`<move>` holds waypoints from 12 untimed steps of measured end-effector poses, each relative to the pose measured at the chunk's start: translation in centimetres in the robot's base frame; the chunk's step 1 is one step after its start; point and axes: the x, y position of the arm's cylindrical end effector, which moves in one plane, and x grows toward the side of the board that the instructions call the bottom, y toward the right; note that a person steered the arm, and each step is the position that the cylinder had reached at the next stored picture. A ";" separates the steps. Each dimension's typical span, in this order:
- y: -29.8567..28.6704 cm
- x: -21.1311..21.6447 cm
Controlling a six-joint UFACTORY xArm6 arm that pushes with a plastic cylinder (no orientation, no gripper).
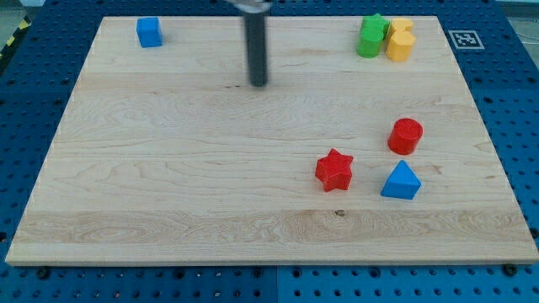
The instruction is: Move red circle to the bottom side of the blue cube
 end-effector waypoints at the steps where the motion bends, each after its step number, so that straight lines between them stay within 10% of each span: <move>1: 10.1 2.7; 4: 29.3 16.7; 6: 20.6 13.7; 9: 27.4 13.3; 12: 10.4 8.7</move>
